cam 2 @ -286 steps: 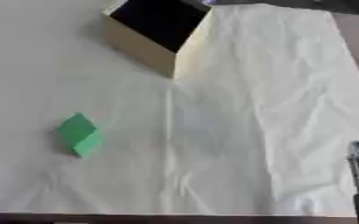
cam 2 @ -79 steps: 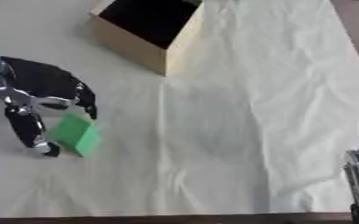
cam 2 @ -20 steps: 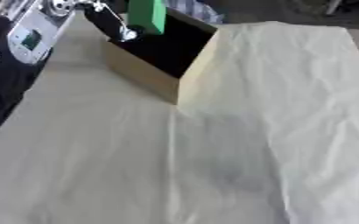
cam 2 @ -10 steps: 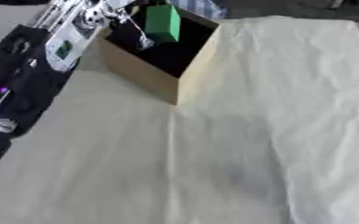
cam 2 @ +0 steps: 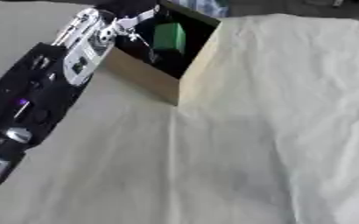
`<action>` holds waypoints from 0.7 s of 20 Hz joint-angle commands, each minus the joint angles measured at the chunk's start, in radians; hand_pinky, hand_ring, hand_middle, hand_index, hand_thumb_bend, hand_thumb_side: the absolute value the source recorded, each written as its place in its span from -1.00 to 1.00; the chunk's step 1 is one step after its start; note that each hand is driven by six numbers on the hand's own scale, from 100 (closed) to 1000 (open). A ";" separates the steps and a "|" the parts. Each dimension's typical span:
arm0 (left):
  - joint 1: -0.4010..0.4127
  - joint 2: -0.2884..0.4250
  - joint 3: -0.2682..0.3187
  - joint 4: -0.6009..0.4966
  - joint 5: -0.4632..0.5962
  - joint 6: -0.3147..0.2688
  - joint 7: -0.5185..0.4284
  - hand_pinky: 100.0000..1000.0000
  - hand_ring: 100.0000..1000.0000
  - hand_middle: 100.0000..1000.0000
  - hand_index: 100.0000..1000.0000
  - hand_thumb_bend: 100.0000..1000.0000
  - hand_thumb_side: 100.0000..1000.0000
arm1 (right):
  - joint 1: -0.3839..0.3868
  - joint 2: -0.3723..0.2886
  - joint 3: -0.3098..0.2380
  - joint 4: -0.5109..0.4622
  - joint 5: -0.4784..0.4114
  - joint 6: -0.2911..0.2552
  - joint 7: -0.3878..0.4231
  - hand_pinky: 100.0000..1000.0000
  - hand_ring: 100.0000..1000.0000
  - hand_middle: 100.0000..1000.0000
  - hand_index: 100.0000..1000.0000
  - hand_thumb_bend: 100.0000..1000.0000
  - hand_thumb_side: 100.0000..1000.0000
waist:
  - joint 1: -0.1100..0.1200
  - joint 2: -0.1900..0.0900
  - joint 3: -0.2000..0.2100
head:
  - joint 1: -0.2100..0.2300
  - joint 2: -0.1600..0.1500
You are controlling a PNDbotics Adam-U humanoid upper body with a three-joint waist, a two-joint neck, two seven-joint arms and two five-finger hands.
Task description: Pick up objects on the table and place them in the box.
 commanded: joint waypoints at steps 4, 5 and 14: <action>-0.017 0.013 -0.004 -0.017 -0.038 -0.020 0.007 0.20 0.54 0.60 0.78 0.19 -0.49 | -0.004 -0.010 -0.001 -0.015 -0.012 0.006 0.001 0.55 0.26 0.06 0.57 -1.00 0.56 | 0.003 -0.022 0.001 | -0.003 -0.006; -0.017 0.015 -0.002 -0.017 -0.055 -0.019 0.014 0.22 0.58 0.66 0.82 0.26 -0.47 | -0.003 -0.011 -0.001 -0.015 -0.012 0.006 0.002 0.55 0.26 0.06 0.57 -1.00 0.56 | 0.003 -0.023 0.001 | -0.003 -0.005; -0.023 0.021 0.018 -0.042 -0.070 -0.002 0.045 0.24 0.62 0.68 0.84 0.32 -0.38 | -0.002 -0.021 -0.002 -0.015 -0.016 0.008 0.001 0.55 0.26 0.06 0.57 -1.00 0.53 | 0.010 -0.046 0.008 | -0.008 0.018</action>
